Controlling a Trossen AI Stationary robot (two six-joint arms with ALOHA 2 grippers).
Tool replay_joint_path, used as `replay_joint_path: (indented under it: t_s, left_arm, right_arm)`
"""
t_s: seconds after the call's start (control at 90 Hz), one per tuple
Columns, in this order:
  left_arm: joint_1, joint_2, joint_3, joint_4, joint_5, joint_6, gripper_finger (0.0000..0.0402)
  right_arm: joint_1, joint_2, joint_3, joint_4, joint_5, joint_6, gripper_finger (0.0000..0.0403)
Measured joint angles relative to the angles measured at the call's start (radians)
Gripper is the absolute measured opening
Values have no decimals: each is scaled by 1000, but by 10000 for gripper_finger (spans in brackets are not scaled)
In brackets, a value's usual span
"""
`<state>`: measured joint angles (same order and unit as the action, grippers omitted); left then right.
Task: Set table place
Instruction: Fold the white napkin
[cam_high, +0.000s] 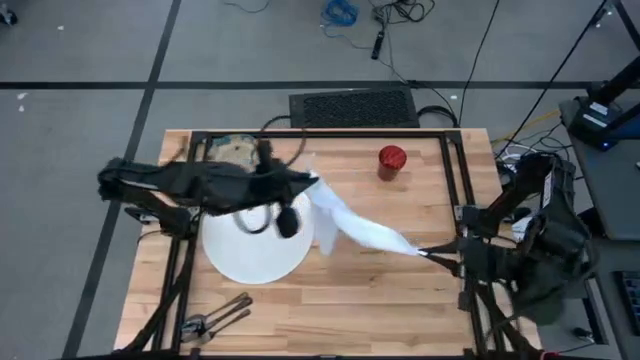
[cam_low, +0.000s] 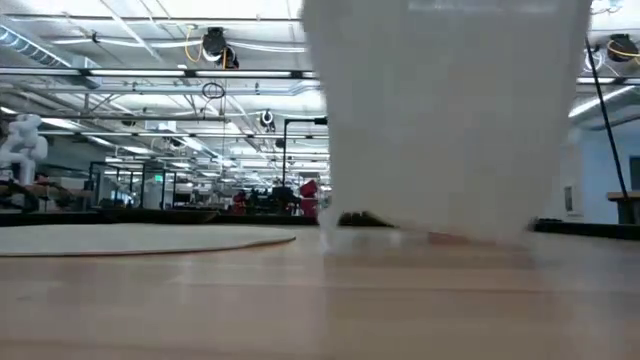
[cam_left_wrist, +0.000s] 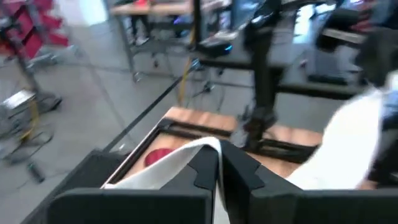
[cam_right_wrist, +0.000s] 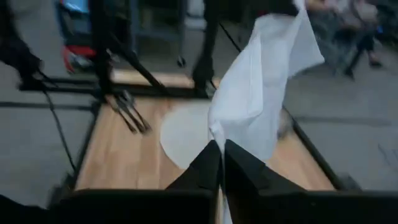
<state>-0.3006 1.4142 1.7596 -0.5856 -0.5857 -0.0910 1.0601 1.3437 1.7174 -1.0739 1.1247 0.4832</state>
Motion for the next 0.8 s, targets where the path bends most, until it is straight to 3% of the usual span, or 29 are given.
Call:
replay_joint_path:
  t_s: [0.111,0.233,0.311,0.411,0.444,0.567,0.711,0.8]
  left_arm:
    - [-36,-39,0,-52,2,-7,0]
    - [-36,-53,0,-97,-66,-8,0]
    - [4,-42,0,-157,-122,-25,0]
    - [100,19,-27,-200,-119,-61,0]
    - [130,42,-45,-201,-102,-61,0]
    - [226,155,-94,-198,-40,-60,0]
    - [288,218,-93,-137,-14,-21,0]
    - [305,226,-89,-65,-13,23,0]
  right_arm:
    - [4,0,65,44,1,-152,0]
    - [4,-2,100,-36,27,-178,0]
    - [-10,-3,94,-212,84,-55,0]
    - [-49,-10,52,-500,100,285,0]
    - [-67,-19,18,-494,100,370,0]
    - [-125,-87,-151,-384,61,347,0]
    - [-207,-132,-287,-481,5,543,0]
    - [-243,-148,-327,-494,-18,585,0]
